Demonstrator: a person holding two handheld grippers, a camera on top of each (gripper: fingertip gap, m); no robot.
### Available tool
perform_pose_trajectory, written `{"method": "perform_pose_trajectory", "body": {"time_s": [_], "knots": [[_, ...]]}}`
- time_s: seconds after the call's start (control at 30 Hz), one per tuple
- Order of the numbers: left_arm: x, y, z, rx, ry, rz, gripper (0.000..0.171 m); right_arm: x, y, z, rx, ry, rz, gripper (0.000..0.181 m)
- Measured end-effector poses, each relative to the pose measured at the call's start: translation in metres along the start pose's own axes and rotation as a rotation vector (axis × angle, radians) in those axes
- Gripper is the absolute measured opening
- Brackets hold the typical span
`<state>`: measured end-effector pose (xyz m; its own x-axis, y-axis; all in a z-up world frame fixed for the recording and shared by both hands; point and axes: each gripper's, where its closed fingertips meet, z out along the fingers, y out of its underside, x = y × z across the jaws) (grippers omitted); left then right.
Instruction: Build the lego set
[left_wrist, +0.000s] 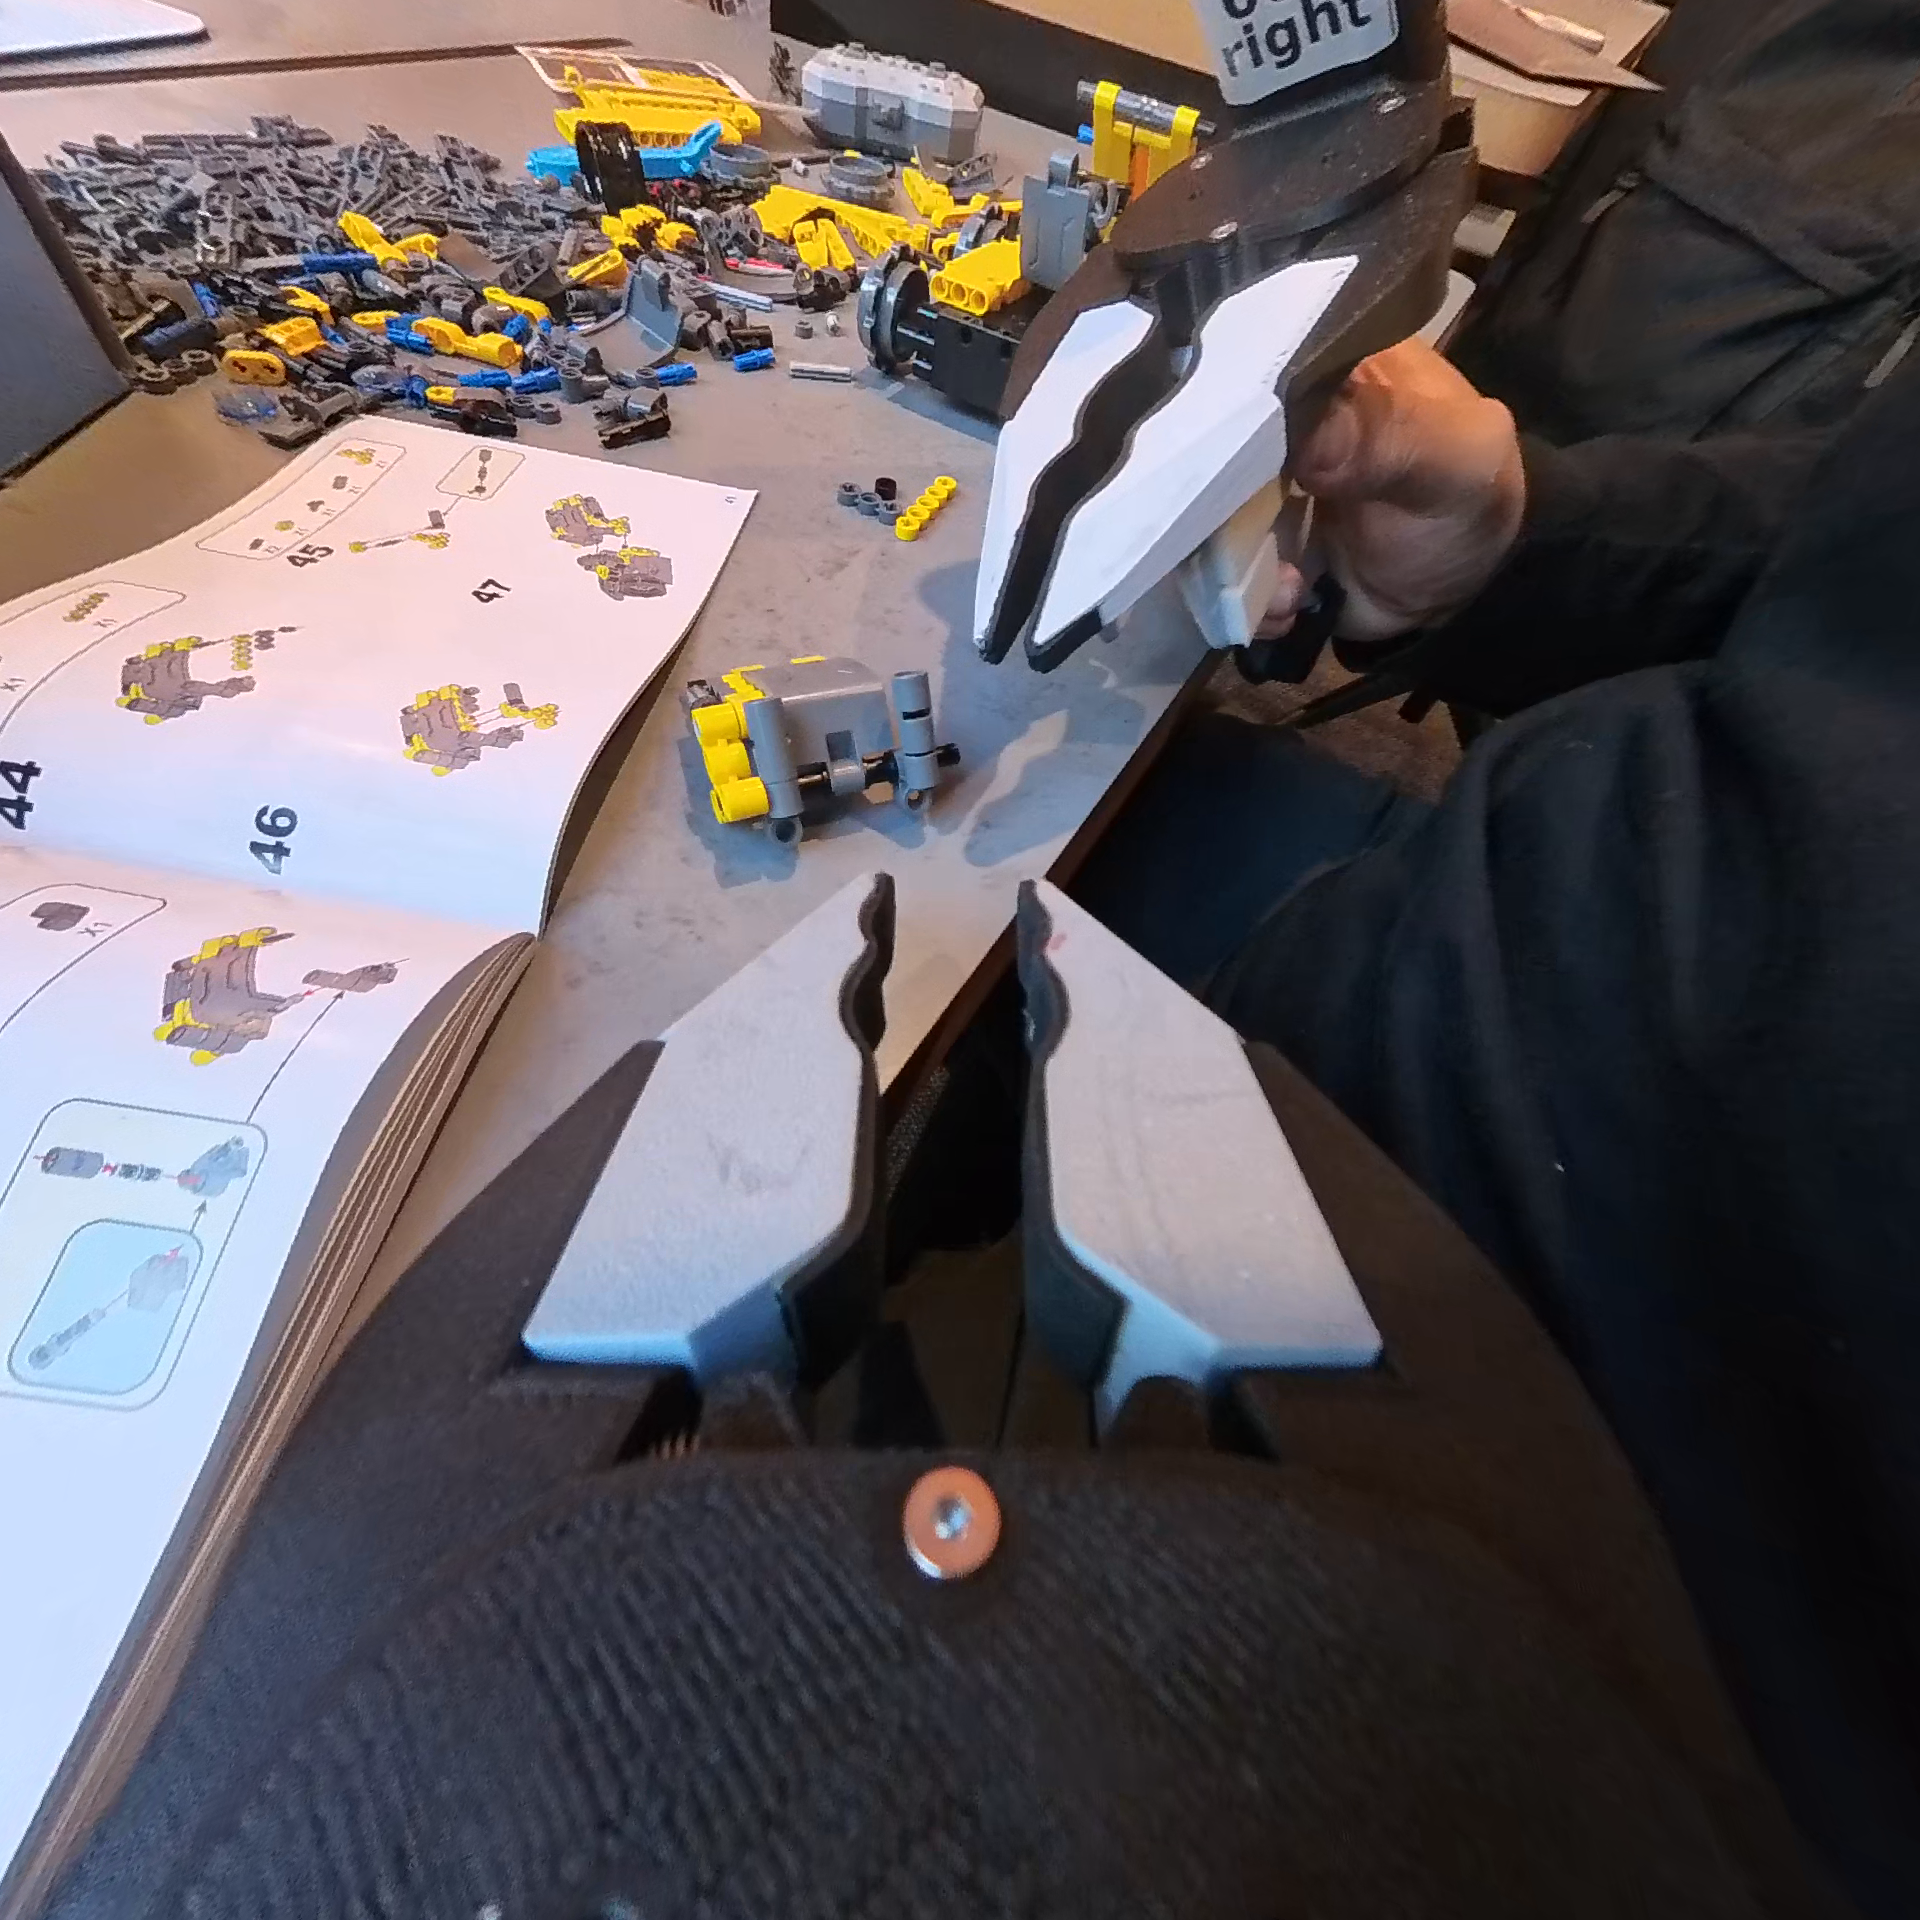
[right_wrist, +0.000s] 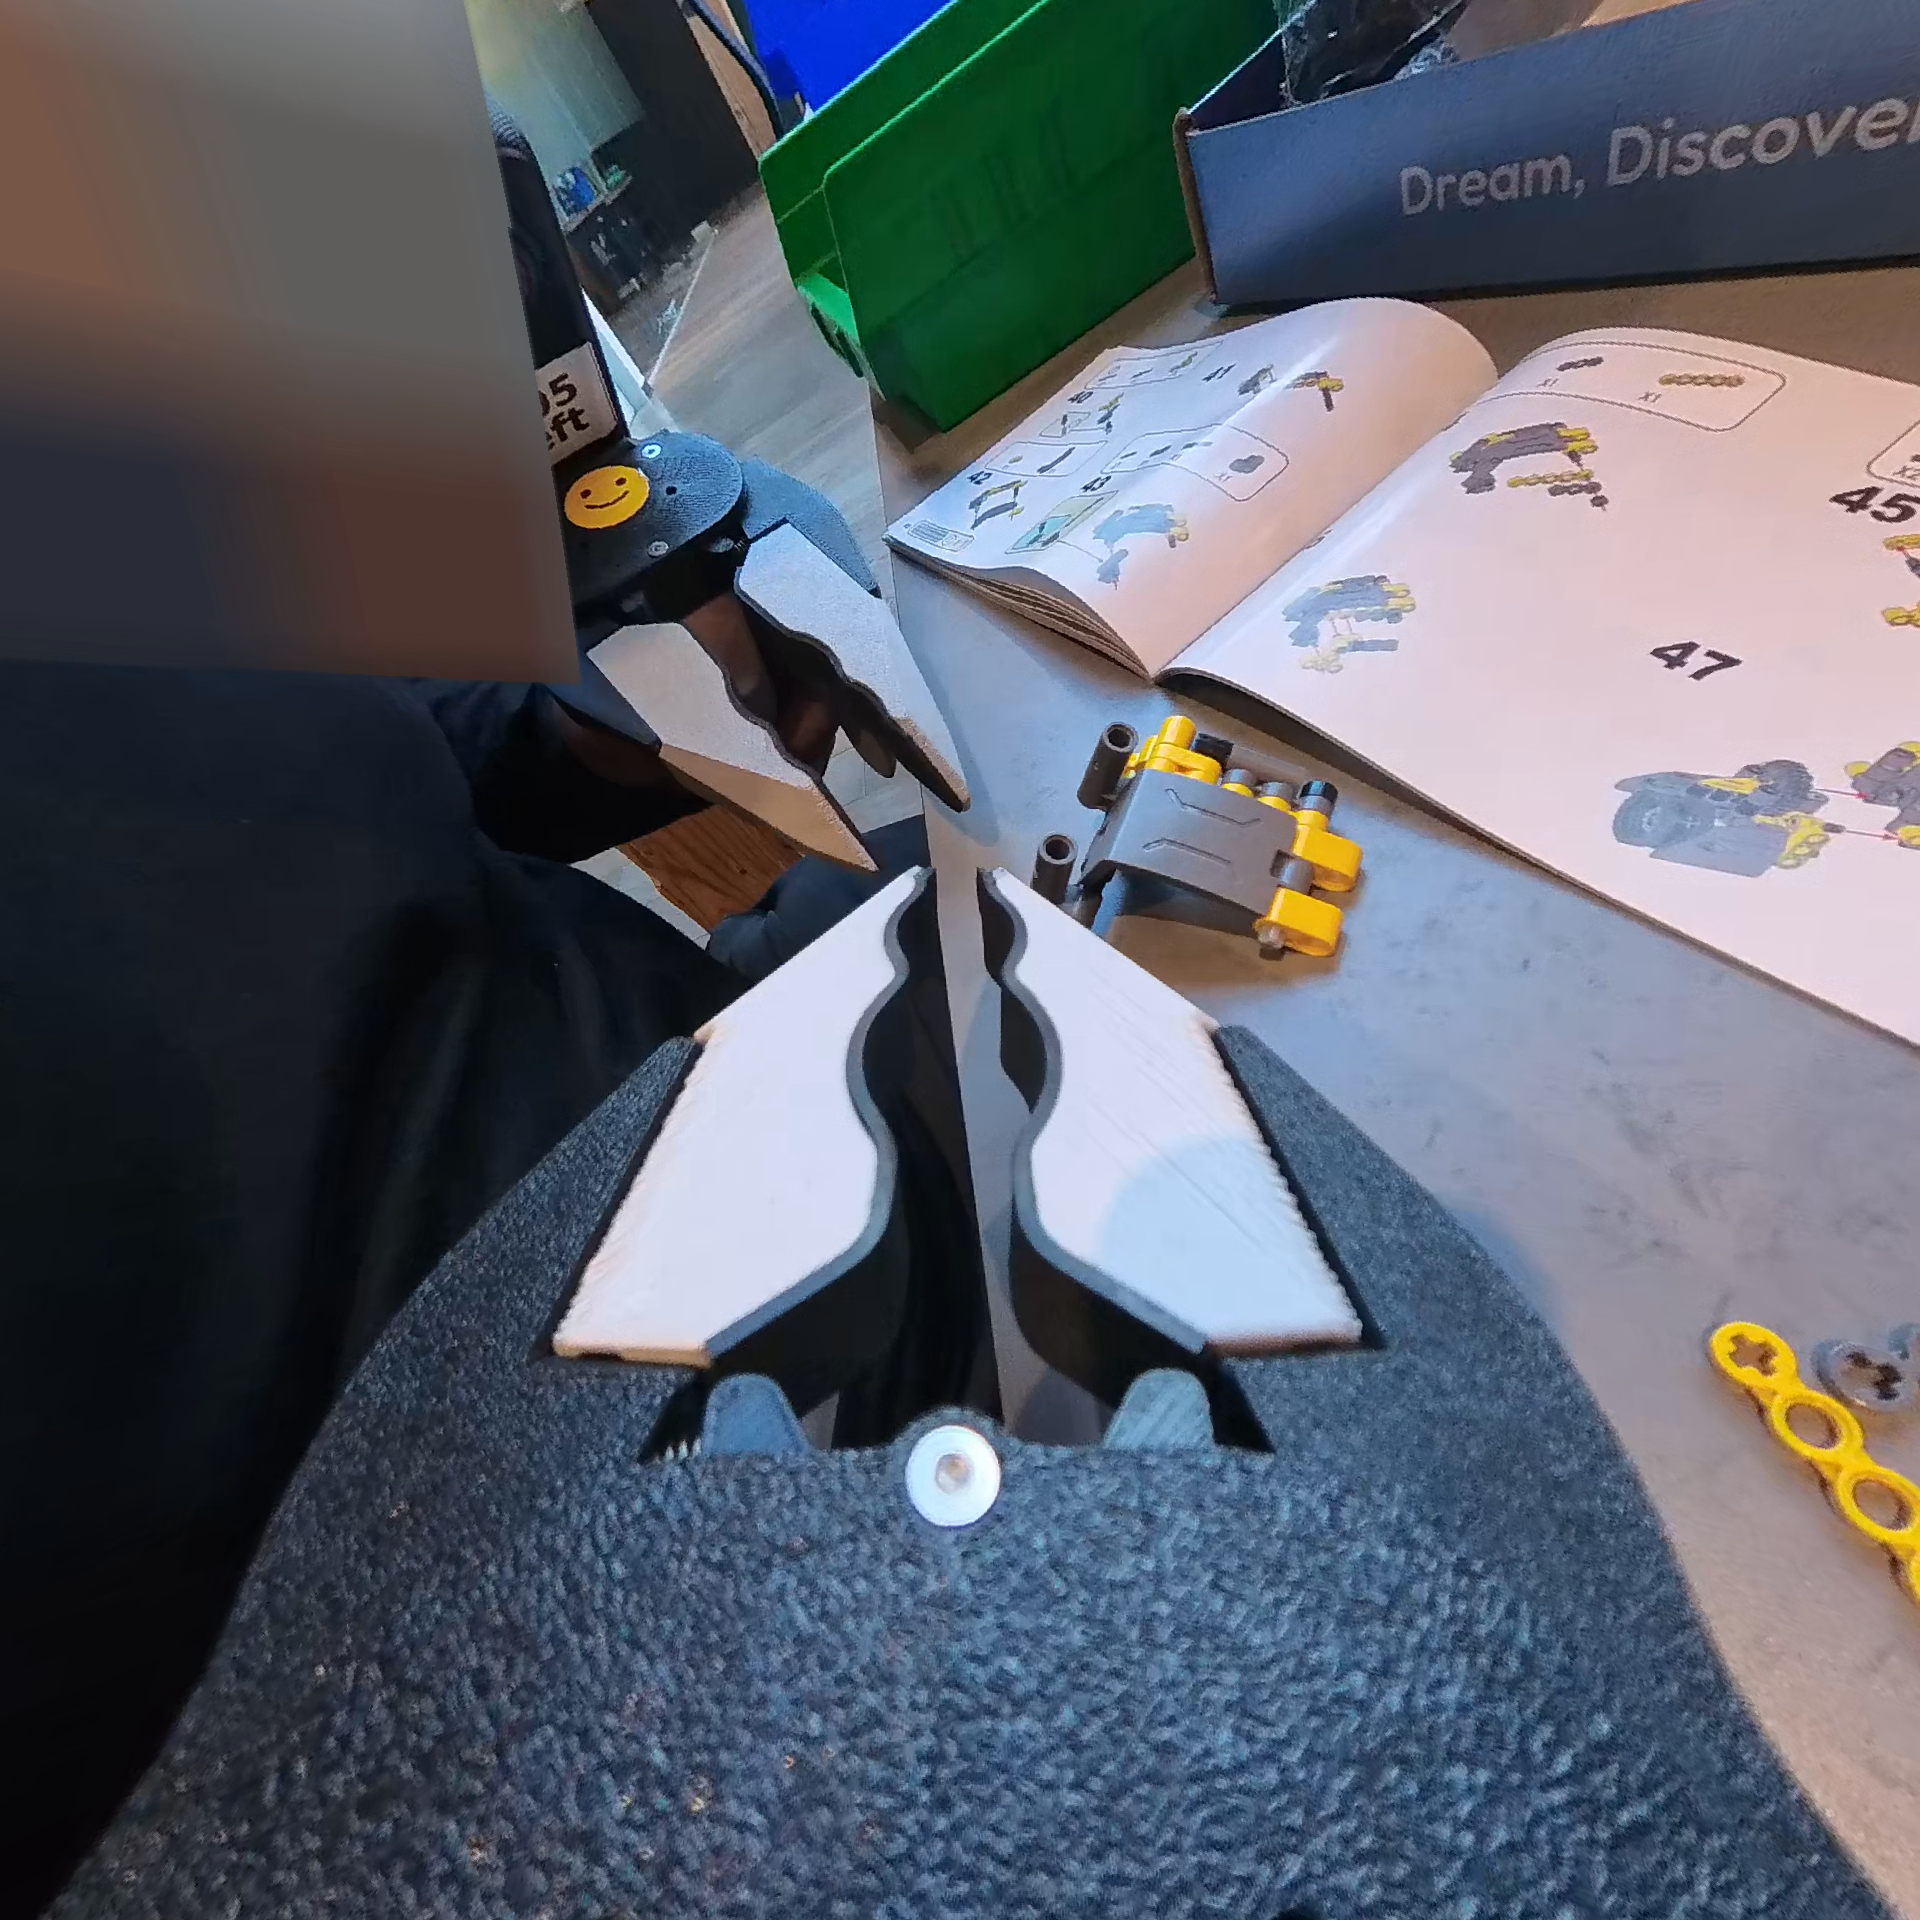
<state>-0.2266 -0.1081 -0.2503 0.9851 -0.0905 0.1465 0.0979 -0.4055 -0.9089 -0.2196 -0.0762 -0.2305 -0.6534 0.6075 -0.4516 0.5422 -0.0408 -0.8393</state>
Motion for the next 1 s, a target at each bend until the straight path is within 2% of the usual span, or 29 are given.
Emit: {"method": "perform_pose_trajectory", "body": {"time_s": [0.77,0.9,1.0], "knots": [[-0.003,-0.001,-0.003,0.005,-0.017,-0.015,0.024,0.000,0.000,0.000,-0.001,-0.002,-0.003,0.009],[-0.003,-0.003,-0.024,0.041,-0.053,-0.037,0.027,-0.001,0.000,0.000,-0.002,-0.007,-0.005,0.009],[-0.024,0.015,-0.054,0.010,-0.187,-0.024,0.028,0.001,0.001,0.001,-0.007,0.018,-0.014,0.010]]}}
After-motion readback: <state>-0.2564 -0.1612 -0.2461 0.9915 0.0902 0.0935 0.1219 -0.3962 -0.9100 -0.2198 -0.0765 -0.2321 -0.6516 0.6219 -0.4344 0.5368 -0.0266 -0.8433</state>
